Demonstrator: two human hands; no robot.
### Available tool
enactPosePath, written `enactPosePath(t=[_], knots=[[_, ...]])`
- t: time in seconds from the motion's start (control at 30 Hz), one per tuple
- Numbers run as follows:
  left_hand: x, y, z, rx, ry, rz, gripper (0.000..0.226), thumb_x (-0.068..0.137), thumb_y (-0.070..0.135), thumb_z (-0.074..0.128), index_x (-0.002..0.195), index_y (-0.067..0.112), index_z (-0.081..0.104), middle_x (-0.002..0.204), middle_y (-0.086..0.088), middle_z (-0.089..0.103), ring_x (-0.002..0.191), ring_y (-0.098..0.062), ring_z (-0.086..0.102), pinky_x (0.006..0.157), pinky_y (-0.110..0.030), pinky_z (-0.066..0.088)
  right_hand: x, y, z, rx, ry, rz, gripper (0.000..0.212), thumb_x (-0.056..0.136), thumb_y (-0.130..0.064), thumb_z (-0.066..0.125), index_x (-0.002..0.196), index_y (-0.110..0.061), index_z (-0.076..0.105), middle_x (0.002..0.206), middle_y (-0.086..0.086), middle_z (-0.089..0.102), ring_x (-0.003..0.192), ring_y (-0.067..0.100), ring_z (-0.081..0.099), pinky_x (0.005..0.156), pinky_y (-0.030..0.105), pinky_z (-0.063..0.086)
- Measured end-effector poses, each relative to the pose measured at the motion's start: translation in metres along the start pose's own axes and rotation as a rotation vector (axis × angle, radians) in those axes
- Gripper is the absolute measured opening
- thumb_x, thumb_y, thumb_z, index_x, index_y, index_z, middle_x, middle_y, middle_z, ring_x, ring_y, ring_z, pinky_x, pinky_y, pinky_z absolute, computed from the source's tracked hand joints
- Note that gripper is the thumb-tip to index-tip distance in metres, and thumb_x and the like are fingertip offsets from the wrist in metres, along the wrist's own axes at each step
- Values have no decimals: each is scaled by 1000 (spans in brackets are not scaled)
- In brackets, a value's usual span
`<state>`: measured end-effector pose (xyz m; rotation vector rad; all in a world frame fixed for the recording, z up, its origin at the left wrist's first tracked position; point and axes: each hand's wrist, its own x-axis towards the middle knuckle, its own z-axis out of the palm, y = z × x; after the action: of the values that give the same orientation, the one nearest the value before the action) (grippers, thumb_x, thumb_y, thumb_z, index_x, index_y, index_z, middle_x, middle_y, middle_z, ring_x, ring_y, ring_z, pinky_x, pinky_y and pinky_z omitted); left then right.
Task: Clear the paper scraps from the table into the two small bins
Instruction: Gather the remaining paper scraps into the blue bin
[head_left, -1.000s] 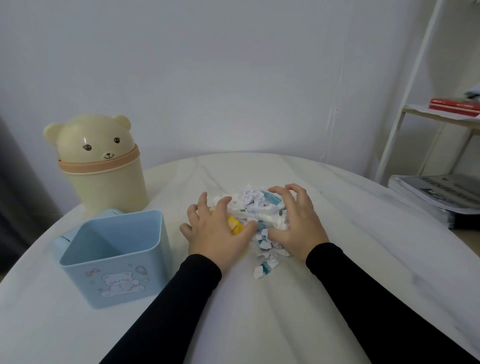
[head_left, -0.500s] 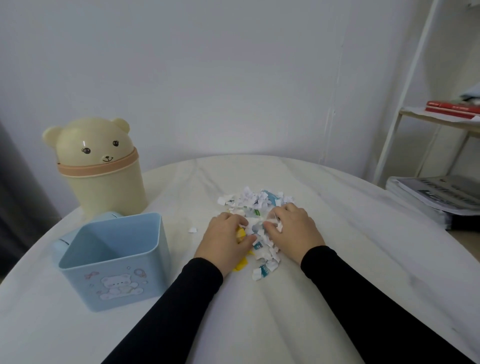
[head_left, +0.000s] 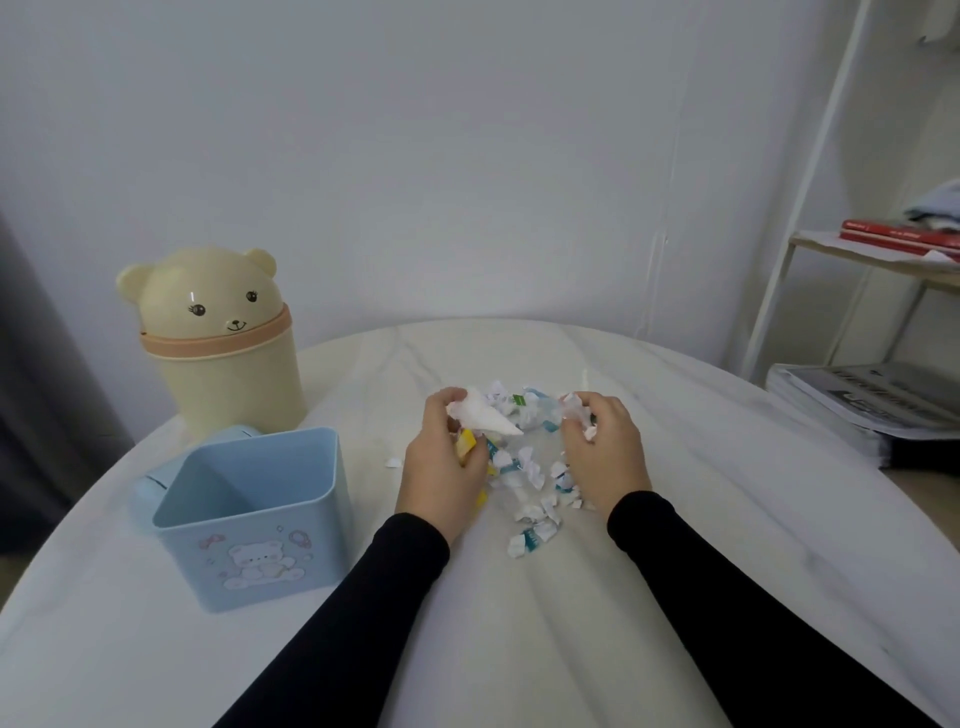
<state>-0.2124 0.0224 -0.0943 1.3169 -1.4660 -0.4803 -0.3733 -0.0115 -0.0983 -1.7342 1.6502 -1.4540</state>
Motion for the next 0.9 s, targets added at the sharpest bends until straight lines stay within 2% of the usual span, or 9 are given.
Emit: enactPosePath(t=[0.07,0.17,0.23,0.37,0.57,0.63,0.7,0.77,0.9], knots=[[0,-1,1,26,-1,47,31,89,12,57,115,28,52,87,10,57,79,-2,54,65,1,37,0,-1,-2,61,50,31,19,95,-17,48,106,-9,61,106,3,56,85,13,51,64,3,37],[-2,-2,4,62,8,64,16,88,12,56,97,24,63,86,7,60,81,-8,52,67,-2,36,-3,-8,-4,184,85,67,18,93,-17,48,82,-15,62,95,4,62,82,15,54,66,14,40],[-4,1,4,29,44,25,15,88,14,57,97,22,65,89,5,63,80,-6,54,66,-1,36,-6,-15,-5,274,87,97,23,90,-10,47,71,-16,58,86,2,62,78,12,53,63,12,40],[-2,15,-3,0,71,12,11,90,22,57,98,21,64,90,3,63,79,-4,55,65,-1,38,-7,-31,-10,376,100,122,17,86,-4,47,74,-4,60,76,3,56,69,12,47,51,5,35],[18,45,-29,77,75,104,13,91,23,55,92,16,66,84,0,64,76,-11,54,61,-11,38,11,-67,-19,432,141,65,22,85,0,45,68,-8,56,72,-2,54,63,8,45,47,6,33],[24,54,-40,62,70,75,13,90,21,54,89,14,66,81,0,66,73,-12,55,58,-11,38,15,-78,-17,444,134,65,20,86,-2,45,70,-5,57,70,-4,54,63,12,44,51,10,36],[29,61,-54,74,62,48,15,90,21,54,87,14,67,77,1,65,73,-15,57,57,-16,39,19,-87,-14,466,122,79,21,86,-4,45,68,-8,56,69,-5,54,65,15,44,62,22,41],[31,68,-73,89,59,40,15,90,22,55,85,13,67,73,2,63,70,-16,55,58,-22,40,19,-98,-8,496,90,84,22,86,-5,45,66,-9,55,70,-8,56,68,17,45,64,31,43],[28,75,-116,43,62,41,15,89,20,58,78,12,65,67,2,61,62,-13,51,58,-26,42,13,-129,5,556,18,12,23,83,-4,46,61,-9,52,68,-16,59,68,16,45,64,33,41]])
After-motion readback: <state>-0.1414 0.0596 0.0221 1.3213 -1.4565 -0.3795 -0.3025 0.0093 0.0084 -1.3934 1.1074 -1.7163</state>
